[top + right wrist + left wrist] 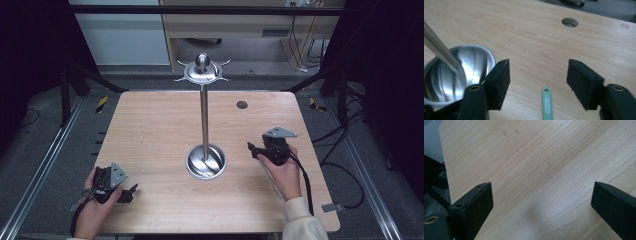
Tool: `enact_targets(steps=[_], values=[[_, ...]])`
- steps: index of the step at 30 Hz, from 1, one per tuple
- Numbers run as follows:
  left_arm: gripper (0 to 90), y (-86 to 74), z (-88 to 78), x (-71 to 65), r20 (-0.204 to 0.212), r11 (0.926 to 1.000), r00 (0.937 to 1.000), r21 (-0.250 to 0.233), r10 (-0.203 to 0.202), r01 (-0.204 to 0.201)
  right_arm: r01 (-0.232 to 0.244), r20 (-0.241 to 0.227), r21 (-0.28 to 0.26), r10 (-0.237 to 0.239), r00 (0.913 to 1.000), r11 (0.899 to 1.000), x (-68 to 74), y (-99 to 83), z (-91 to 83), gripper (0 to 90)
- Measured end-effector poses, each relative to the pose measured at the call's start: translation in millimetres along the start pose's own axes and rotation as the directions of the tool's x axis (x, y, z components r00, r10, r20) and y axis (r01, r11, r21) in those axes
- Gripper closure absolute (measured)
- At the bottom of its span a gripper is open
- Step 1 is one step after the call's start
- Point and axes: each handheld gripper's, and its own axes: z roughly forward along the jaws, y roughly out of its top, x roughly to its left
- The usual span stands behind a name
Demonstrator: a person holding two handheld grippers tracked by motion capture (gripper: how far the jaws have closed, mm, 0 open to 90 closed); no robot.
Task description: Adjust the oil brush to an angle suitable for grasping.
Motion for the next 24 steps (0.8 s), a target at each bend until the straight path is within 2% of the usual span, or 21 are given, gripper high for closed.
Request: enact_targets(steps=[4, 10, 14, 18, 24], values=[[3.6, 0.2, -0.1, 0.0, 0.001, 1.0000, 1.0000, -0.002, 0.001, -0.001, 0.061, -0.005, 0.071, -0.061, 0.9981, 0.996, 5.8, -4.6, 7.6, 43.1], [3.6, 0.2, -0.3, -0.3, 0.001, 1.0000, 1.0000, -0.001, 0.003, -0.003, 0.086, -0.031, 0.113, -0.083, 0.9960, 0.990, 12.1, -7.3, 12.4, 45.4], [3.6, 0.5, 0.1, -0.4, 0.002, 1.0000, 1.0000, 0.001, 0.007, -0.007, 0.143, -0.090, 0.147, -0.130, 0.9874, 0.979, 23.1, -10.2, 18.2, 51.7], [3.6, 0.4, 0.0, -0.5, 0.001, 1.0000, 1.0000, 0.002, 0.007, -0.007, 0.186, -0.132, 0.178, -0.163, 0.9777, 0.966, 30.4, -12.7, 23.5, 63.4], [3.6, 0.5, 0.1, -0.8, 0.003, 1.0000, 1.0000, 0.003, 0.009, -0.009, 0.240, -0.116, 0.245, -0.217, 0.9692, 0.939, 34.0, -18.5, 31.4, 84.2]])
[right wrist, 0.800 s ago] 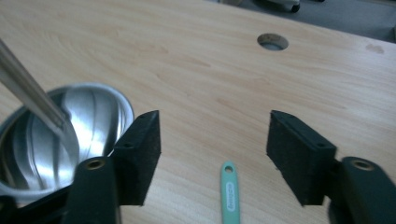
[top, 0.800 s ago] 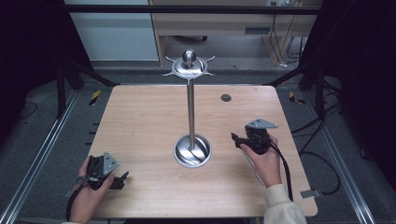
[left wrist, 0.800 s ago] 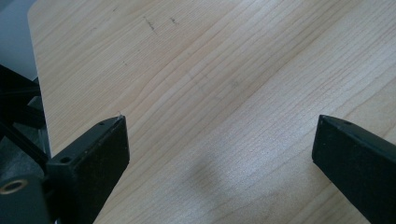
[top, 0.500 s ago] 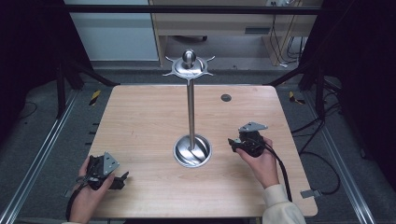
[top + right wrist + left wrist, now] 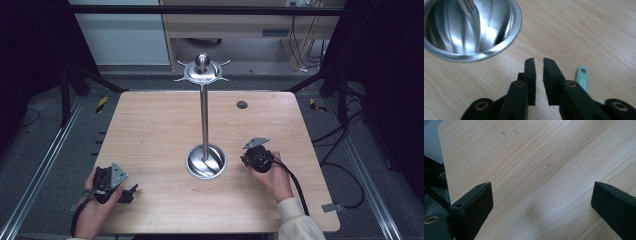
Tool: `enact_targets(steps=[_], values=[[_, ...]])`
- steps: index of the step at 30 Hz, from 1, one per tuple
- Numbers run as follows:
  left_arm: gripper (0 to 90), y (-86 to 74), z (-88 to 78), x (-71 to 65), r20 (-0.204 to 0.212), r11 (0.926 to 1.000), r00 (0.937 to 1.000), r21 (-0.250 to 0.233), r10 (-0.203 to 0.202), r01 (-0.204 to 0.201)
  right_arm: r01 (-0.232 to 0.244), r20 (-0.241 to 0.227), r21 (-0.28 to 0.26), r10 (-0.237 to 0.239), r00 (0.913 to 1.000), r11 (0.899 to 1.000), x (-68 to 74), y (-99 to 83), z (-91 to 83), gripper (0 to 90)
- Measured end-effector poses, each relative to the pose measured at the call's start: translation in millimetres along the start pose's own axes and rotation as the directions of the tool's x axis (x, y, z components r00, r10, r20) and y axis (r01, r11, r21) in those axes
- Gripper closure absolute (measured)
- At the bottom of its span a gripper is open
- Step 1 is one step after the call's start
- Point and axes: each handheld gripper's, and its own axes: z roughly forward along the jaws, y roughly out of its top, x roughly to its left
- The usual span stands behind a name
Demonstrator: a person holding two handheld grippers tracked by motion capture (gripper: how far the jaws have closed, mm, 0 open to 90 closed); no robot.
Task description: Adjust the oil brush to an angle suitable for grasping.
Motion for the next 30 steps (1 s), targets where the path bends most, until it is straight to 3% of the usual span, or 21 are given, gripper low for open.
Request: enact_targets(steps=[3, 11, 19, 27, 30], values=[[3.6, 0.1, 0.2, -0.3, 0.002, 1.0000, 1.0000, -0.001, 0.000, 0.000, 0.017, 0.043, 0.028, -0.019, 0.9989, 0.999, -1.5, -1.6, 4.0, 90.0], [3.6, 0.3, 0.2, -0.4, 0.004, 1.0000, 1.0000, 0.003, 0.002, -0.002, -0.022, 0.103, 0.071, 0.015, 0.9945, 0.997, -13.3, -7.4, 9.5, 90.0], [3.6, 0.3, 0.2, -0.3, 0.005, 1.0000, 1.0000, 0.003, 0.002, -0.002, -0.070, 0.113, 0.123, 0.056, 0.9920, 0.990, -22.1, -16.2, 14.4, 90.0], [3.6, 0.4, 0.1, -0.7, 0.005, 1.0000, 1.0000, 0.002, 0.003, -0.003, -0.095, 0.117, 0.127, 0.080, 0.9899, 0.987, -25.3, -17.5, 13.9, 90.0], [3.6, 0.3, 0.1, -0.5, 0.005, 1.0000, 1.0000, 0.003, 0.003, -0.003, -0.113, 0.138, 0.137, 0.095, 0.9859, 0.984, -29.5, -18.4, 12.7, 90.0]])
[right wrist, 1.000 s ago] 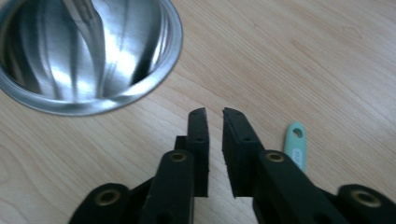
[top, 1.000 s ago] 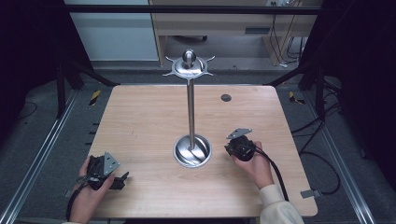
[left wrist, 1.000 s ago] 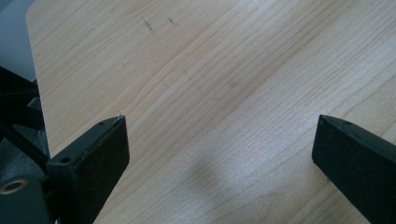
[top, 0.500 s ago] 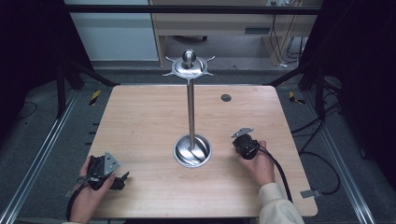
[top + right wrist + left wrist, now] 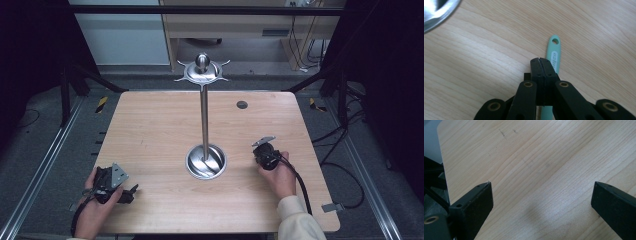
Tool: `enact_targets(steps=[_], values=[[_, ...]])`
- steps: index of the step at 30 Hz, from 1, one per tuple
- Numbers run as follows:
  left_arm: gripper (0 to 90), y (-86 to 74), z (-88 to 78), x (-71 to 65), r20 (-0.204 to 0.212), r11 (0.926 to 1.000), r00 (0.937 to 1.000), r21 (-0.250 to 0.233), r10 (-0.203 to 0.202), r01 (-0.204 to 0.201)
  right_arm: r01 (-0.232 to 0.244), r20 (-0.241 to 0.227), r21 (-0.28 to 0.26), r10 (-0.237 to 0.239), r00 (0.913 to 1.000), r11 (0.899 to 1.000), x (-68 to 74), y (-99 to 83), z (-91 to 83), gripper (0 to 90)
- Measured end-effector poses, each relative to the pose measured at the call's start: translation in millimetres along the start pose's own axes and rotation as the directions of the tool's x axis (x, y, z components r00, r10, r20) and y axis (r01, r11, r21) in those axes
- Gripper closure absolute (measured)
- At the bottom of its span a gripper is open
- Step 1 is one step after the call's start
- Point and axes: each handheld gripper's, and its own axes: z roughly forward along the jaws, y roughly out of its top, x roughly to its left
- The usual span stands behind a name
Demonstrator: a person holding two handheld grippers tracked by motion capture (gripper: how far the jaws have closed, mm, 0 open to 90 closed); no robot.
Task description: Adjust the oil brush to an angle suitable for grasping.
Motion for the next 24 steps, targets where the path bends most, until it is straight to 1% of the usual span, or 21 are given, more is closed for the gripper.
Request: enact_targets(steps=[2, 7, 8, 9, 11, 14, 15, 17, 19, 20, 22, 23, 24], values=[[3.6, 0.0, 0.2, 0.0, 0.001, 1.0000, 1.0000, 0.001, 0.000, 0.000, -0.023, 0.016, 0.007, 0.023, 0.9996, 1.000, -4.2, -1.2, -0.6, 90.0], [3.6, 0.2, 0.4, -0.7, 0.000, 1.0000, 1.0000, 0.000, 0.002, -0.002, -0.088, 0.030, 0.012, 0.088, 0.9957, 0.996, -16.2, -5.5, -3.5, 90.0], [3.6, 0.2, 0.4, -0.7, 0.000, 1.0000, 1.0000, 0.000, 0.002, -0.002, -0.088, 0.030, 0.012, 0.088, 0.9957, 0.996, -16.2, -5.5, -3.5, 90.0], [3.6, 0.3, 0.6, -0.9, 0.000, 1.0000, 1.0000, 0.002, 0.004, -0.004, -0.109, 0.037, 0.014, 0.108, 0.9934, 0.994, -20.0, -6.8, -5.0, 90.0], [3.6, 0.4, 0.7, -1.1, 0.003, 1.0000, 1.0000, 0.003, 0.006, -0.006, -0.125, 0.030, 0.011, 0.125, 0.9918, 0.992, -22.4, -7.9, -5.7, 89.5], [3.6, 0.7, 1.2, -1.9, 0.003, 1.0000, 1.0000, 0.003, 0.009, -0.009, -0.131, 0.016, 0.016, 0.131, 0.9913, 0.991, -22.6, -7.4, -7.3, 85.3], [3.6, 0.8, 1.1, -2.0, 0.003, 0.9999, 0.9999, 0.003, 0.011, -0.011, -0.129, 0.015, 0.019, 0.129, 0.9916, 0.991, -23.1, -6.8, -10.4, 84.7], [3.6, 0.8, 1.3, -1.9, 0.004, 0.9999, 0.9999, 0.003, 0.011, -0.011, -0.154, -0.006, 0.019, 0.154, 0.9880, 0.988, -25.2, -6.4, -16.7, 82.0], [3.7, 0.7, 1.3, -1.2, 0.006, 0.9999, 0.9999, 0.006, 0.010, -0.010, -0.171, -0.013, 0.040, 0.172, 0.9850, 0.984, -28.4, -6.7, -25.3, 77.5], [3.7, 0.7, 1.2, -1.1, 0.006, 0.9999, 0.9999, 0.006, 0.010, -0.010, -0.179, -0.014, 0.061, 0.180, 0.9836, 0.982, -29.8, -7.2, -28.2, 74.0], [3.7, 0.6, 0.9, -1.1, 0.005, 1.0000, 1.0000, 0.002, 0.009, -0.009, -0.188, -0.012, 0.084, 0.189, 0.9819, 0.979, -32.5, -9.3, -32.0, 69.4], [3.7, 0.6, 0.7, -1.1, 0.005, 1.0000, 1.0000, 0.001, 0.007, -0.007, -0.204, -0.013, 0.104, 0.207, 0.9783, 0.973, -33.6, -10.7, -34.2, 66.9], [3.7, 0.6, 0.7, -1.1, 0.005, 1.0000, 1.0000, 0.001, 0.007, -0.007, -0.208, -0.012, 0.121, 0.211, 0.9773, 0.971, -34.5, -11.7, -35.6, 64.9]])
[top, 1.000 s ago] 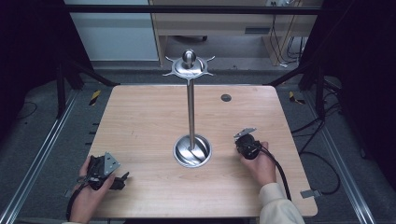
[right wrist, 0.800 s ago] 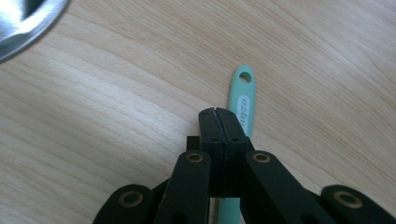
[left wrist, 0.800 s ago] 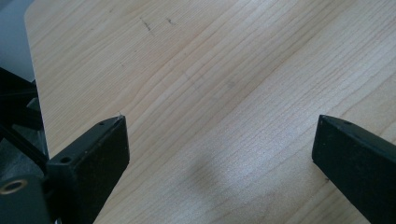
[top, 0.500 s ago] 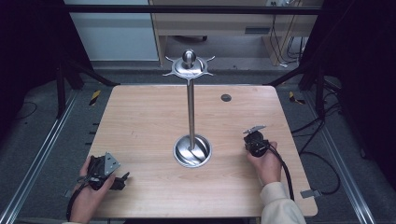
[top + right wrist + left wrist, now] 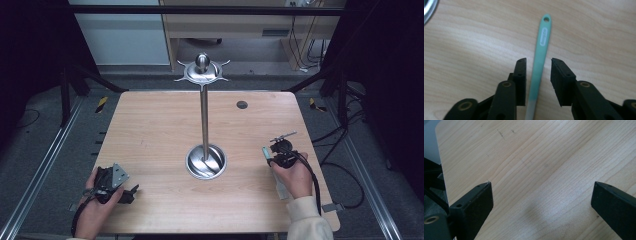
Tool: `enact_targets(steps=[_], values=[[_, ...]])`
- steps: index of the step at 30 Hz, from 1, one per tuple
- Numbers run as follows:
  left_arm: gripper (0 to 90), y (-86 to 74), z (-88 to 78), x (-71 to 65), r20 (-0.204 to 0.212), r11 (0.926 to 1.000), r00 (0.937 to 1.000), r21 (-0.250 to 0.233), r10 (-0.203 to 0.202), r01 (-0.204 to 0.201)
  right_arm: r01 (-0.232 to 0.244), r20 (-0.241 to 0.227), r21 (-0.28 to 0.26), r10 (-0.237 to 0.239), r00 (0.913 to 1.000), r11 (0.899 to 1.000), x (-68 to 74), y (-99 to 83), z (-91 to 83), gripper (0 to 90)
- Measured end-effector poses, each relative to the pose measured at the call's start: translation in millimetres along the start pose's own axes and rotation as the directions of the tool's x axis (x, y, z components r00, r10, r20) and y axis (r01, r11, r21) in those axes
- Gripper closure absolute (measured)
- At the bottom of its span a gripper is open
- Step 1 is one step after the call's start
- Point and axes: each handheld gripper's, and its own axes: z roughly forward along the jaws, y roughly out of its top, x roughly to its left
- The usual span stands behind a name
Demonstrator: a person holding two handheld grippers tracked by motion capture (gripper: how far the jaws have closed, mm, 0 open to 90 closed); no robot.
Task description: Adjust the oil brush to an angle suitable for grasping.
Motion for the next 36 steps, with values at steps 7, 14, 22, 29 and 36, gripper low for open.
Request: enact_targets(steps=[7, 14, 22, 29, 36], values=[[3.7, 0.0, 0.4, -0.1, 0.001, 1.0000, 1.0000, 0.000, -0.002, 0.002, -0.038, -0.008, 0.058, 0.039, 0.9992, 0.998, -2.6, -3.2, -5.0, 61.7], [3.6, 0.0, 0.4, -0.2, 0.002, 1.0000, 1.0000, 0.000, -0.003, 0.003, -0.028, -0.008, 0.150, 0.029, 0.9995, 0.988, 4.1, -5.0, 1.0, 68.7], [3.7, 0.3, 0.8, -1.1, 0.004, 1.0000, 1.0000, 0.001, -0.002, 0.002, -0.053, -0.009, 0.185, 0.055, 0.9984, 0.981, 1.4, -6.9, 3.9, 74.0], [3.7, 0.2, 1.0, -0.6, 0.005, 1.0000, 1.0000, 0.002, -0.003, 0.003, -0.048, -0.017, 0.202, 0.053, 0.9985, 0.978, 0.8, -7.8, 6.7, 76.8], [3.7, 0.3, 1.2, -0.9, 0.003, 1.0000, 1.0000, 0.000, -0.002, 0.002, -0.056, -0.023, 0.213, 0.063, 0.9978, 0.975, 0.0, -8.3, 8.7, 80.0]])
